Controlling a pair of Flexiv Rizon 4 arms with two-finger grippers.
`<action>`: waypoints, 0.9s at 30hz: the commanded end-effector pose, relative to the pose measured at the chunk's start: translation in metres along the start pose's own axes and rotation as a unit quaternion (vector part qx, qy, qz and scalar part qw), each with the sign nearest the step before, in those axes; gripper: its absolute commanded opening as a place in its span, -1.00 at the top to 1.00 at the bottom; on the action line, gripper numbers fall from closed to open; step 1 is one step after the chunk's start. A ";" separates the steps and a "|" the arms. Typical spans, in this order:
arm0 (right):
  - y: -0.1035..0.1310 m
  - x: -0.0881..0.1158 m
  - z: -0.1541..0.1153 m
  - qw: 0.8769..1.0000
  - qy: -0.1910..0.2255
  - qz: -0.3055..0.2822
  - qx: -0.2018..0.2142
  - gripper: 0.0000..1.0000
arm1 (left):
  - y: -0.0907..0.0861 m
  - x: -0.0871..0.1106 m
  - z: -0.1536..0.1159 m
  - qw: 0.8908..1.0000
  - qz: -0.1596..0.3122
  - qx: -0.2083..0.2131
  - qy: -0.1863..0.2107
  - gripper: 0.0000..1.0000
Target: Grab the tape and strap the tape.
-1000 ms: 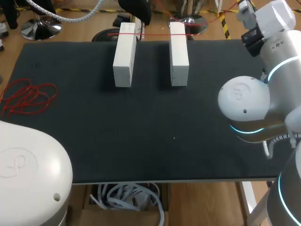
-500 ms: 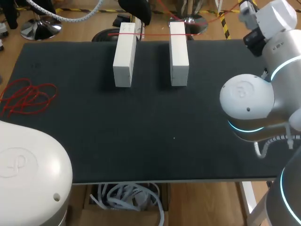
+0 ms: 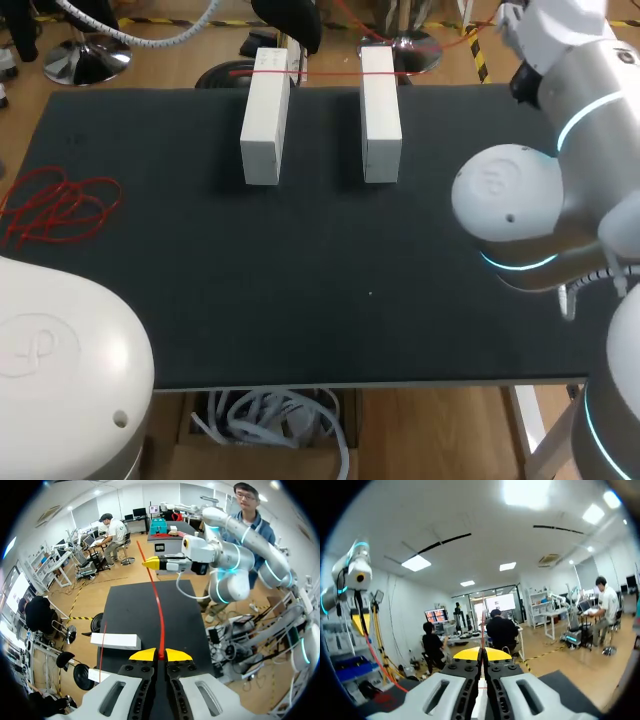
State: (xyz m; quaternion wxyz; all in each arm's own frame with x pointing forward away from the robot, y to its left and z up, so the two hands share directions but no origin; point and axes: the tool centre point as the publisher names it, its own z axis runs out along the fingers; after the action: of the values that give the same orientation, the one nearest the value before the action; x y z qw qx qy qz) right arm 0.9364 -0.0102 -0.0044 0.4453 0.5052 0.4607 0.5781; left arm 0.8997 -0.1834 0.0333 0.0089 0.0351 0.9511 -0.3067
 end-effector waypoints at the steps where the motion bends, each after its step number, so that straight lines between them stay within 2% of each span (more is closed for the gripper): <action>1: 0.006 0.008 0.000 0.992 -0.029 -0.118 0.018 1.00 | 0.000 0.001 -0.001 1.000 -0.001 -0.002 0.000 1.00; 5: 0.006 0.007 0.000 0.984 -0.019 -0.175 0.018 1.00 | 0.000 0.001 -0.001 1.000 -0.001 -0.002 0.000 1.00; 7: 0.007 0.008 -0.001 0.975 -0.006 -0.221 0.012 1.00 | 0.000 0.001 -0.001 1.000 -0.001 -0.002 0.000 1.00; 12: 0.011 0.009 -0.003 0.962 0.018 -0.272 0.011 1.00 | 0.000 0.001 -0.001 1.000 -0.001 -0.002 0.000 1.00; 27: 0.011 0.009 -0.003 0.962 0.018 -0.272 0.011 1.00 | 0.000 0.001 -0.001 1.000 -0.001 -0.002 0.000 1.00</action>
State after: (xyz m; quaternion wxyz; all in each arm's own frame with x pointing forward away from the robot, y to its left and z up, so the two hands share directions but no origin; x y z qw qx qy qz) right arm 0.9324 -0.0030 0.0051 0.5744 0.3539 0.5923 0.4404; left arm 0.8997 -0.1834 0.0333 0.0090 0.0351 0.9511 -0.3067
